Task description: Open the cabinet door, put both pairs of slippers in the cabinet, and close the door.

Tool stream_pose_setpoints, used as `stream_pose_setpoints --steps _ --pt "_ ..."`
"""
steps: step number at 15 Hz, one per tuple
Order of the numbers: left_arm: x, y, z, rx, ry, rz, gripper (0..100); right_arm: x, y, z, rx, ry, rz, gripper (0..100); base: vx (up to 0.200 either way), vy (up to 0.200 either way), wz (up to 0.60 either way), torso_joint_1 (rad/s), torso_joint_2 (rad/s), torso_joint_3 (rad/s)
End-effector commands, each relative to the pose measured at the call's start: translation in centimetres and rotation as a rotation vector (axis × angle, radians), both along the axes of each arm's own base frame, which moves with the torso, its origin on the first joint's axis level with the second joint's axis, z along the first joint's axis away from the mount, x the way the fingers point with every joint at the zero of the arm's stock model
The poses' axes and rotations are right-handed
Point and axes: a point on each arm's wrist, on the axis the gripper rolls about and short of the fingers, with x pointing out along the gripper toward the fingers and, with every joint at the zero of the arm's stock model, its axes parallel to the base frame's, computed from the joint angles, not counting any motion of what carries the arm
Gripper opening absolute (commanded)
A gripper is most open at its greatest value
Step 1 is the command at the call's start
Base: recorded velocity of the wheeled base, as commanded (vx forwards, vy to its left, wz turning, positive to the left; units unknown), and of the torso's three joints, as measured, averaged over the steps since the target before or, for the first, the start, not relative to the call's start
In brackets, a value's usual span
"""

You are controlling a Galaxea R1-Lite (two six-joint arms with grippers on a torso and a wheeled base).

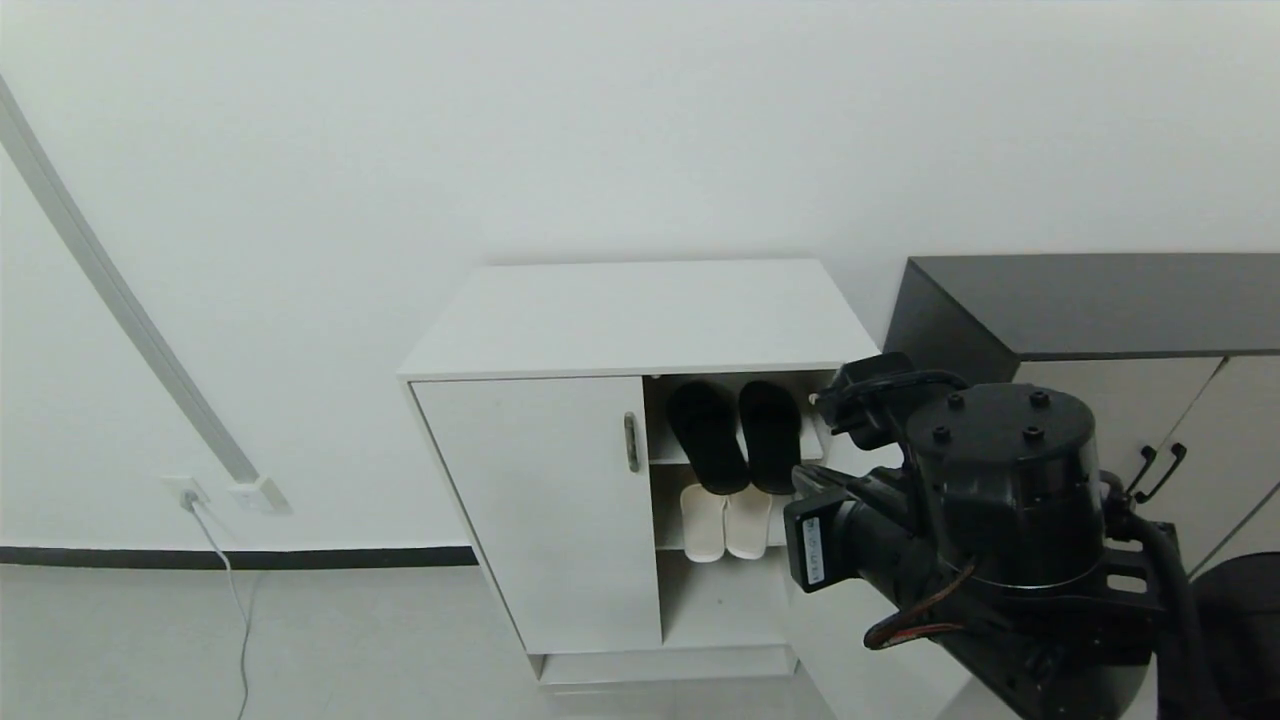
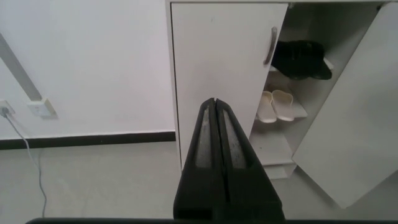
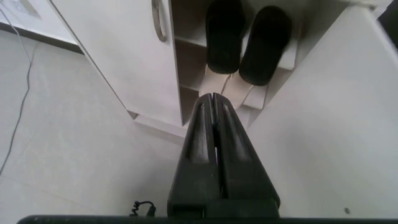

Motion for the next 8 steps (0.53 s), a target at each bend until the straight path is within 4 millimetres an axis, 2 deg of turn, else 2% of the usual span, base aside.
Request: stream_pose_setpoints --steps 1,5,6,8 --pt "0.0 0.0 0.0 0.0 0.001 0.0 0 0.2 -0.2 0.0 0.001 -0.001 -0.009 0 0.0 0.0 0.0 0.251 -0.59 -0.344" --pt "0.0 0.0 0.0 -0.001 0.001 0.0 0 1.0 -0.5 -0.1 0.003 -0.002 -0.035 0 0.0 0.0 0.0 0.245 -0.56 -0.314" --pt "0.0 0.0 0.0 -0.001 0.001 0.0 0 1.2 -0.6 -0.2 0.002 -0.005 -0.041 0 0.0 0.0 0.0 0.163 -0.39 -0.212" --pt "0.0 0.0 0.0 0.0 0.001 0.0 0 1.6 -0.8 -0.3 -0.005 -0.006 -0.054 0 0.0 0.0 0.0 0.051 -0.09 -0.054"
